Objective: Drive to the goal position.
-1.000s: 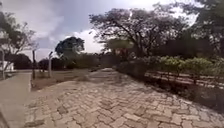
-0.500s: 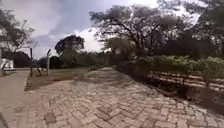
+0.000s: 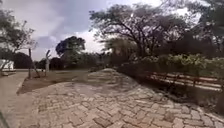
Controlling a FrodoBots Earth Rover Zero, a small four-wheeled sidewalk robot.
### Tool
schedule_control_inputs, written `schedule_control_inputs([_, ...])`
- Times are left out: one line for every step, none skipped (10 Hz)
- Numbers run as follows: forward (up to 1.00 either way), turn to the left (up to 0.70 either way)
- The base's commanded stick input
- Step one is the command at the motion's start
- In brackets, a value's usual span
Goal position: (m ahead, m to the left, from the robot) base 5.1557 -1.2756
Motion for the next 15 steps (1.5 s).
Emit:
schedule_control_inputs([0.70, 0.00])
schedule_control_inputs([0.70, 0.00])
schedule_control_inputs([0.70, 0.00])
schedule_control_inputs([0.70, 0.00])
schedule_control_inputs([0.70, 0.00])
schedule_control_inputs([0.70, 0.00])
schedule_control_inputs([0.70, 0.09])
schedule_control_inputs([0.70, 0.26])
schedule_control_inputs([0.70, 0.35])
schedule_control_inputs([0.70, 0.35])
schedule_control_inputs([0.70, 0.00])
schedule_control_inputs([0.70, 0.00])
schedule_control_inputs([0.70, 0.00])
schedule_control_inputs([0.70, 0.00])
schedule_control_inputs([0.70, 0.00])
